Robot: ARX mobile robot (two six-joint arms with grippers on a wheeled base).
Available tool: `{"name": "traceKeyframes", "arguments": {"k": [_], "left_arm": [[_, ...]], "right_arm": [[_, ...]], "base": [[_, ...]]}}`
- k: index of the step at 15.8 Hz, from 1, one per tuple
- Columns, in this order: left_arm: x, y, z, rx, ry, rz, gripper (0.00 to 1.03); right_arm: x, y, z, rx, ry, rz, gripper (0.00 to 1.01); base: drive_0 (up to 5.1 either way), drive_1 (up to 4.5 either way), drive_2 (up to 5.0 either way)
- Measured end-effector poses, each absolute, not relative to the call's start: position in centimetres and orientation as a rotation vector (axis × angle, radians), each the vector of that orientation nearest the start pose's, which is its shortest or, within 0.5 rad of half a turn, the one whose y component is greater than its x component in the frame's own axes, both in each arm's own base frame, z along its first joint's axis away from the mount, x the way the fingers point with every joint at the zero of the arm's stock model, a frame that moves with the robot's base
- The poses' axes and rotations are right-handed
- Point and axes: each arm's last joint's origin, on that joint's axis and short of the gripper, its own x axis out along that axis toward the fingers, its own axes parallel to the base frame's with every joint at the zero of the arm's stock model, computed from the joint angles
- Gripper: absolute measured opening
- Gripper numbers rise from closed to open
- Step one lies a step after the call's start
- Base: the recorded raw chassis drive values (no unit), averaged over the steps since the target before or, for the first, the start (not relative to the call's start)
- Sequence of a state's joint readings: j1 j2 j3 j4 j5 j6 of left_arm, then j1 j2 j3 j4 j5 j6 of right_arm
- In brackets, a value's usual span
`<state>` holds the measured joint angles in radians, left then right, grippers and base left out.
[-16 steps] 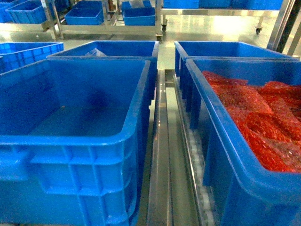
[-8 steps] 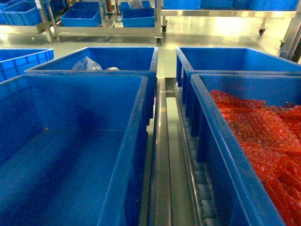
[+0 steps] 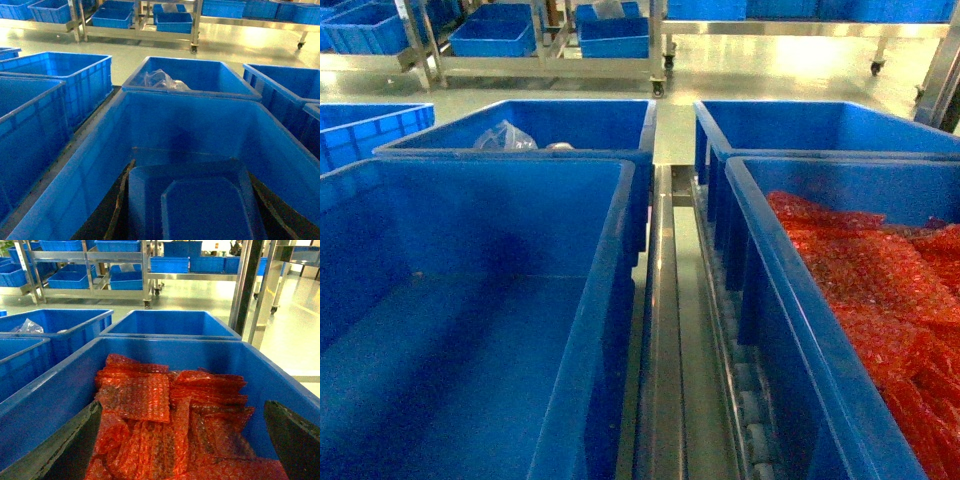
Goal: Pick blue part to blue bin on bottom shelf
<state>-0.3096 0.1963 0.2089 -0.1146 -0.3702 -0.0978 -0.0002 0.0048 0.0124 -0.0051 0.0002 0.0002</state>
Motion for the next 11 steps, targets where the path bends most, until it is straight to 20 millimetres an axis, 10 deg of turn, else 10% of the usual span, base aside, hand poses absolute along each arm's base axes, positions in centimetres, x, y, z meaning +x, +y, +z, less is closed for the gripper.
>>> {"name": "traceKeyframes", "arguments": {"k": [11], "left_arm": [[9.80, -2.03, 20.84, -0.064, 0.093, 0.065, 0.43]], "right_arm": [[9.72, 0.00, 16.69, 0.000, -0.002, 0.000, 0.98]], "base": [[0.0, 0.00, 0.0]]}}
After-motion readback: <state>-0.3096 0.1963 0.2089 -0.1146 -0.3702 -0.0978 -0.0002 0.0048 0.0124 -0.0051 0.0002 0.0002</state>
